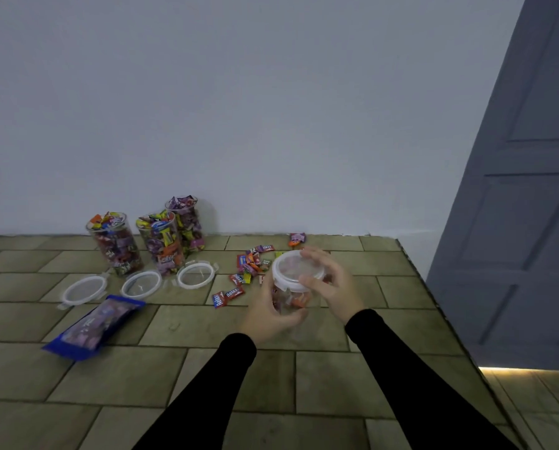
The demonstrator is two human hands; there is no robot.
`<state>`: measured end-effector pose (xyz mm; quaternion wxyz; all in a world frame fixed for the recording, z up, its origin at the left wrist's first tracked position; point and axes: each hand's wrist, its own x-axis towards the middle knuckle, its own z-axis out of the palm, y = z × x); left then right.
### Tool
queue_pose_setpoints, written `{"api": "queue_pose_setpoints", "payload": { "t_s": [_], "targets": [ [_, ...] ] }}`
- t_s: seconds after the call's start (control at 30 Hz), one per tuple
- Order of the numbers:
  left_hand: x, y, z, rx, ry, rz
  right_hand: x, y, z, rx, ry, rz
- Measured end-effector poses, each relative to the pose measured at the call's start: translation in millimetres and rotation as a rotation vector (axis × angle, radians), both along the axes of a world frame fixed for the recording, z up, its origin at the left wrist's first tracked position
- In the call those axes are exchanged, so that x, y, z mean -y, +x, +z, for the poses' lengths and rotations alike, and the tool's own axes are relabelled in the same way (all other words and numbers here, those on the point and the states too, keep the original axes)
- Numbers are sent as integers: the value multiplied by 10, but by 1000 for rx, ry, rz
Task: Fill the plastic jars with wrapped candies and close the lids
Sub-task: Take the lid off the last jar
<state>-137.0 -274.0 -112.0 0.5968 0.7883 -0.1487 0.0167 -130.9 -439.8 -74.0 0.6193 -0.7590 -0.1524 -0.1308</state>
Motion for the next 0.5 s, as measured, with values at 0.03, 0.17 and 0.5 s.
{"api": "queue_pose_setpoints", "payload": {
  "t_s": [0.03, 0.17, 0.5],
  "targets": [
    [25, -1, -7, -15, -15, 5, -7, 4, 1, -13, 11, 1],
    [96, 0, -47, -54, -62, 42, -37, -27, 6, -28, -18, -11],
    [21, 103, -50, -118, -41, -41, -60, 205, 435, -680, 39, -30]
  ]
}}
